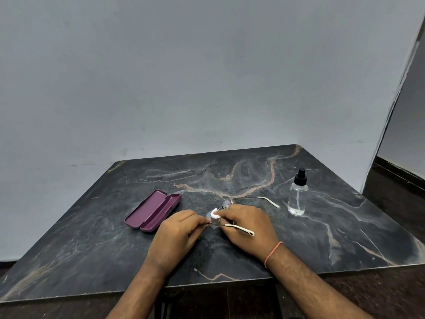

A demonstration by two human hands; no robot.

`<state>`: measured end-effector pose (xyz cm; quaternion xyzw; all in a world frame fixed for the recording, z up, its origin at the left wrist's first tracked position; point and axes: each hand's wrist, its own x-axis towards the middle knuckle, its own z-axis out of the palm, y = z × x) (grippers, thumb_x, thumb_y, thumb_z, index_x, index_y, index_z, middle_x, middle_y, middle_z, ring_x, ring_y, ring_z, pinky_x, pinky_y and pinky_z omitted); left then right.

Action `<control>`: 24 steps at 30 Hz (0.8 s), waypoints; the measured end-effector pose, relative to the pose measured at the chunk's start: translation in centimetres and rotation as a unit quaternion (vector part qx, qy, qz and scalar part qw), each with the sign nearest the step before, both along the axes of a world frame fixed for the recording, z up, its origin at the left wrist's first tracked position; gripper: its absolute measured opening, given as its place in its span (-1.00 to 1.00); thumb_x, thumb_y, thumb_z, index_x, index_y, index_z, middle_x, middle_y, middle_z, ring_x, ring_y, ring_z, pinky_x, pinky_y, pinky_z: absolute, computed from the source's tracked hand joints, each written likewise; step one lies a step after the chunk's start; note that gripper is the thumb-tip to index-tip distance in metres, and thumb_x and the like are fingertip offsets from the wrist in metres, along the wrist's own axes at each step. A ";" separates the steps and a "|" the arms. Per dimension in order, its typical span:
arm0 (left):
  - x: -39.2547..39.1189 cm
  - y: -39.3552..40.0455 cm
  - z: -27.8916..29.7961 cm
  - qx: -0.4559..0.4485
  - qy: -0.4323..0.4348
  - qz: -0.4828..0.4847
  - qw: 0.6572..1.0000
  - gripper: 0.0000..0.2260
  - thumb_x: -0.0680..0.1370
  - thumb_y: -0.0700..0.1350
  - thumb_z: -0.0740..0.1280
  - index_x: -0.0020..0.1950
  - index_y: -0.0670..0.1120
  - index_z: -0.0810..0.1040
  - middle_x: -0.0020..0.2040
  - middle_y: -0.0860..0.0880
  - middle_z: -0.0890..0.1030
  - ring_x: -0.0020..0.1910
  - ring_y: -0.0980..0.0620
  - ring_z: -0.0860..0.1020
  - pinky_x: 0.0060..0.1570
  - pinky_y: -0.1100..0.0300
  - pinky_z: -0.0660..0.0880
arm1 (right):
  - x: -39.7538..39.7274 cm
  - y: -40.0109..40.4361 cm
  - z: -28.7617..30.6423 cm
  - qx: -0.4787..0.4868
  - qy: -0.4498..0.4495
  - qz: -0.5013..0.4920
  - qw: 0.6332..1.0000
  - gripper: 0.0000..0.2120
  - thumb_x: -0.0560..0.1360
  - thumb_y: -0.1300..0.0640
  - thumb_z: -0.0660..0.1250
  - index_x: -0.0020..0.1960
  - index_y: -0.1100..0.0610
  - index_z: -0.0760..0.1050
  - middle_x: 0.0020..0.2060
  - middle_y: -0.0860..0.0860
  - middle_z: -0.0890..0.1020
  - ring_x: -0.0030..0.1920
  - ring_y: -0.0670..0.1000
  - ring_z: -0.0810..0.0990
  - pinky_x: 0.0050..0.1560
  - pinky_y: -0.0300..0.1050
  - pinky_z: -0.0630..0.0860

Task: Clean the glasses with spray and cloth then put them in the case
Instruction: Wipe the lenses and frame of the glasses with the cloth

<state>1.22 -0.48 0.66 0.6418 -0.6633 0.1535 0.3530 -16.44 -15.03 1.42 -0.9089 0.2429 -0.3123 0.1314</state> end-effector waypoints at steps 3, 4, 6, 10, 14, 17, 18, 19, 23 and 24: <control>-0.1 0.1 0.1 -0.002 0.005 0.001 1.000 -0.88 0.65 -0.01 0.45 0.10 -0.01 0.76 -0.05 0.14 0.69 -0.05 0.21 0.65 -0.01 0.27 0.60 | -0.1 0.1 0.0 0.017 0.006 -0.001 1.000 -0.66 0.48 -0.18 0.21 0.11 -0.22 0.69 -0.12 -0.16 0.71 -0.06 -0.11 0.68 -0.10 -0.06 0.61; 0.0 0.1 0.1 -0.004 0.006 0.001 1.000 -0.90 0.65 -0.04 0.47 0.10 0.00 0.76 -0.05 0.14 0.69 -0.05 0.21 0.65 -0.01 0.27 0.59 | -0.2 0.1 0.0 0.014 0.018 0.007 1.000 -0.66 0.46 -0.17 0.21 0.11 -0.23 0.69 -0.14 -0.15 0.71 -0.08 -0.11 0.68 -0.11 -0.06 0.60; 0.1 0.0 0.1 -0.005 0.011 0.000 1.000 -0.94 0.64 -0.07 0.51 0.10 0.01 0.75 -0.05 0.15 0.68 -0.05 0.22 0.65 -0.01 0.26 0.59 | -0.2 0.1 0.0 -0.003 0.034 0.028 0.999 -0.66 0.47 -0.18 0.22 0.14 -0.26 0.67 -0.21 -0.10 0.67 -0.13 -0.08 0.65 -0.15 -0.03 0.60; 0.2 0.0 0.1 -0.008 0.020 0.008 1.000 -0.92 0.61 -0.07 0.52 0.10 0.03 0.74 0.01 0.18 0.68 0.01 0.24 0.64 0.05 0.28 0.59 | -0.5 -0.3 -0.1 0.050 -0.066 0.068 0.994 -0.80 0.57 -0.13 0.39 0.14 -0.27 0.72 -0.29 -0.20 0.64 -0.22 -0.14 0.63 -0.21 -0.17 0.54; 0.2 0.0 0.2 -0.027 0.047 0.000 0.999 -0.90 0.60 -0.08 0.54 0.10 0.05 0.76 0.16 0.22 0.71 0.18 0.30 0.65 0.23 0.34 0.57 | -0.9 -0.9 0.0 0.130 -0.212 -0.011 0.969 -0.89 0.55 0.01 0.53 0.04 -0.15 0.79 -0.25 -0.26 0.72 -0.27 -0.16 0.65 -0.23 -0.29 0.50; 0.0 0.1 0.1 -0.032 0.055 -0.004 0.998 -0.89 0.59 -0.11 0.55 0.10 0.04 0.74 0.29 0.20 0.71 0.29 0.32 0.64 0.30 0.31 0.57 | -1.1 -1.2 0.0 0.145 -0.224 -0.044 0.963 -0.90 0.54 0.03 0.54 0.02 -0.12 0.79 -0.29 -0.23 0.70 -0.31 -0.15 0.61 -0.24 -0.25 0.50; 0.0 0.1 0.0 -0.034 0.056 -0.004 0.998 -0.87 0.59 -0.13 0.56 0.10 0.04 0.72 0.30 0.20 0.71 0.31 0.33 0.63 0.30 0.30 0.58 | -1.2 -1.1 0.0 0.136 -0.216 -0.046 0.966 -0.89 0.54 0.03 0.54 0.04 -0.14 0.79 -0.28 -0.26 0.69 -0.30 -0.17 0.61 -0.24 -0.28 0.49; 0.0 0.2 0.0 -0.035 0.057 -0.004 0.998 -0.85 0.58 -0.15 0.57 0.09 0.04 0.71 0.30 0.21 0.70 0.31 0.33 0.63 0.30 0.30 0.58 | -1.2 -1.0 0.0 0.120 -0.206 -0.044 0.970 -0.87 0.54 0.02 0.53 0.05 -0.15 0.79 -0.29 -0.28 0.67 -0.30 -0.18 0.61 -0.25 -0.30 0.47; -0.1 0.3 0.0 -0.043 0.059 -0.012 0.997 -0.82 0.55 -0.19 0.58 0.07 0.04 0.68 0.25 0.21 0.71 0.27 0.33 0.64 0.27 0.36 0.56 | -1.1 -0.5 -0.2 0.018 -0.135 -0.034 0.990 -0.82 0.54 -0.05 0.42 0.09 -0.17 0.75 -0.34 -0.23 0.55 -0.32 -0.18 0.56 -0.26 -0.19 0.53; 0.0 0.3 0.0 -0.044 0.055 -0.016 0.997 -0.82 0.55 -0.18 0.59 0.06 0.04 0.68 0.23 0.21 0.72 0.25 0.33 0.65 0.27 0.36 0.57 | -1.2 -0.6 -0.2 -0.009 -0.118 -0.034 0.992 -0.81 0.54 -0.04 0.40 0.09 -0.15 0.74 -0.33 -0.19 0.57 -0.30 -0.16 0.59 -0.26 -0.13 0.56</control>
